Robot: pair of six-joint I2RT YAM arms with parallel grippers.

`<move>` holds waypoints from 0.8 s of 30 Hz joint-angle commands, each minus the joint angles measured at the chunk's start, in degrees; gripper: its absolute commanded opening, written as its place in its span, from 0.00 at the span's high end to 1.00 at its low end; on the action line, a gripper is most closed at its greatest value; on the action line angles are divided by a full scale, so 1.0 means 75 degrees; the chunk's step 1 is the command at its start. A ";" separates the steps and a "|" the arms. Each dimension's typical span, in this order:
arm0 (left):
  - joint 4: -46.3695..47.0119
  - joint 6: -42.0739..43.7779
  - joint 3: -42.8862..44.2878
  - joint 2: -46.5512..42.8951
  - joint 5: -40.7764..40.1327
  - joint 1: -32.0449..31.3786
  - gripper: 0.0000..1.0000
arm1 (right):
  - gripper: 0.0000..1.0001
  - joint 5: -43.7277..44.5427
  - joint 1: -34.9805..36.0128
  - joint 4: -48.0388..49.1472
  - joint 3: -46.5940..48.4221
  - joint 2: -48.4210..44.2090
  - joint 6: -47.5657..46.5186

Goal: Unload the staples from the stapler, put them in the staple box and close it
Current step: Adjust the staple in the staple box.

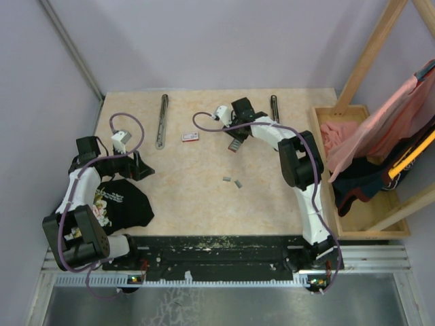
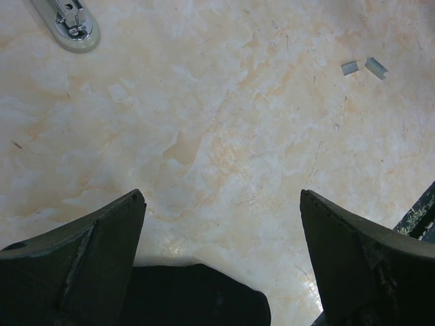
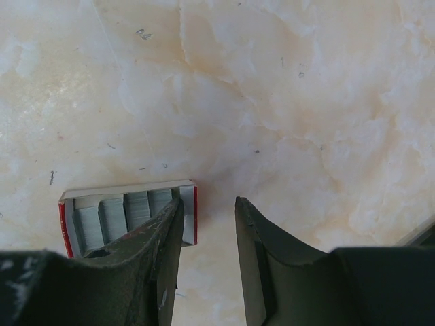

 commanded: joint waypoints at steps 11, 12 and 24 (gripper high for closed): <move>-0.0036 0.0088 0.0222 0.0020 0.0183 0.0055 0.00 | 0.63 -0.0194 -0.0065 0.0106 0.0452 -0.0767 0.0204; -0.0042 0.0090 0.0227 0.0010 0.0180 0.0061 0.00 | 0.64 -0.0196 -0.0065 0.0083 0.0475 -0.0766 0.0206; -0.0045 0.0090 0.0237 0.0025 0.0186 0.0055 0.00 | 0.64 -0.0304 -0.0064 -0.0132 0.0511 -0.0875 0.0170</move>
